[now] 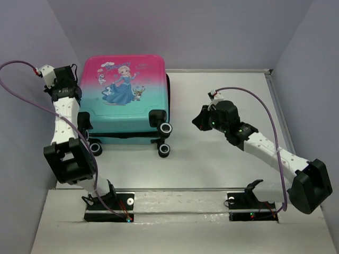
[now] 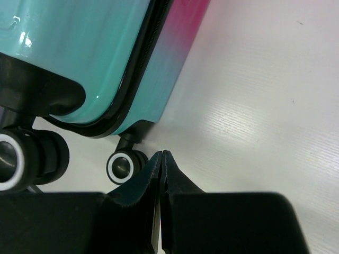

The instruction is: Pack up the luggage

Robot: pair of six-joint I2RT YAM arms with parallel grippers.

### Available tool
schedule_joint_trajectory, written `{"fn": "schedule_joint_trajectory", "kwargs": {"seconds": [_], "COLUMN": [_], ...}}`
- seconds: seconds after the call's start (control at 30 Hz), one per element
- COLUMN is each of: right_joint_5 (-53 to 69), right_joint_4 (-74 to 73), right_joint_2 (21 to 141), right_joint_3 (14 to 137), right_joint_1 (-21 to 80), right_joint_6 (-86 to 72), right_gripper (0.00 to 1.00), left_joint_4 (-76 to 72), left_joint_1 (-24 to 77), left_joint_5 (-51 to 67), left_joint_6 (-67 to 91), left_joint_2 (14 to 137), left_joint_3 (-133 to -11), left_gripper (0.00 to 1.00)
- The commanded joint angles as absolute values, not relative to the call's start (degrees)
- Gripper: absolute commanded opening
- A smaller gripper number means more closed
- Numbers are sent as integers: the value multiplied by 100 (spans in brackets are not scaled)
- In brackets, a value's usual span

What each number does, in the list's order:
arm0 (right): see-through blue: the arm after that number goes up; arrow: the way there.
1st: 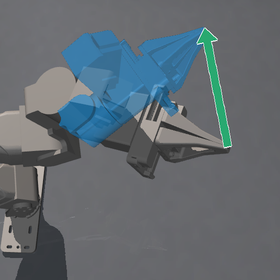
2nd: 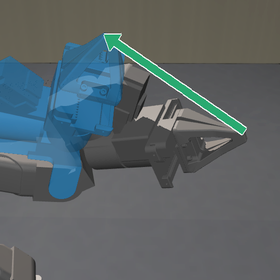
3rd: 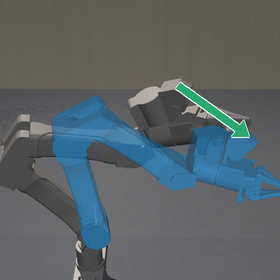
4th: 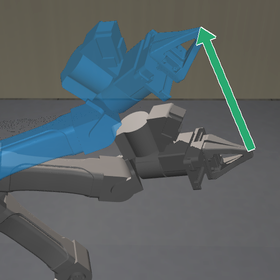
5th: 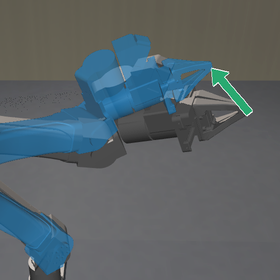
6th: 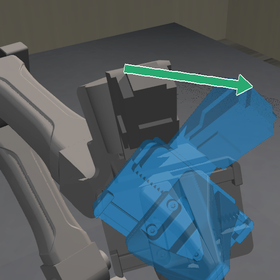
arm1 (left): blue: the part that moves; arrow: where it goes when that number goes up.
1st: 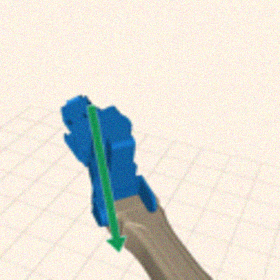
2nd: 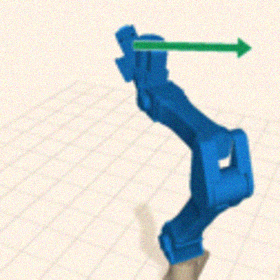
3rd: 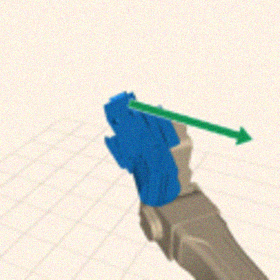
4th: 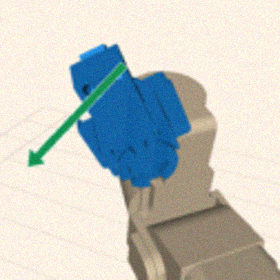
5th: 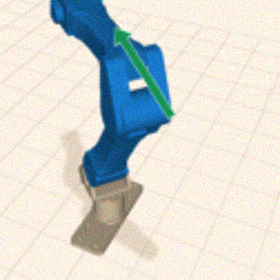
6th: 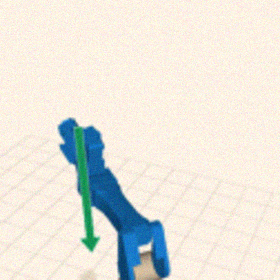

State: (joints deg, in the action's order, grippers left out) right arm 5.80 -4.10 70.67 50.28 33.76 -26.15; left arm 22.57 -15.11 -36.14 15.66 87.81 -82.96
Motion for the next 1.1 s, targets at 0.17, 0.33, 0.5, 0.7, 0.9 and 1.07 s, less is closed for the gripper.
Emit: {"fn": "schedule_joint_trajectory", "kwargs": {"seconds": [0.17,0.33,0.5,0.7,0.9,1.07], "right_joint_5": [686,116,-404,-580,-1070,-1188], "right_joint_4": [-167,-333,-448,-860,-1791,-1811], "right_joint_2": [6776,6873,6943,6470,5566,5282], "right_joint_3": [4922,4992,4940,4755,4712,4272], "right_joint_1": [3357,3357,3112,2637,2637,2637], "right_joint_6": [-2399,-2364,-2505,-2471,-2224,-2575], "right_gripper": [7,7,7,7,9,10], "left_joint_4": [2557,2357,1960,1336,1273,1328], "left_joint_1": [-1767,-1382,-775,585,2153,1321], "left_joint_5": [-3192,-1656,-494,387,11,-1741], "left_joint_6": [1599,1932,2328,3154,3815,3358], "left_joint_2": [9658,9608,8799,7464,6523,5994], "left_joint_3": [-8297,-7562,-6574,-4942,-5103,-6335], "left_gripper": [6,6,6,6,6,16]}}
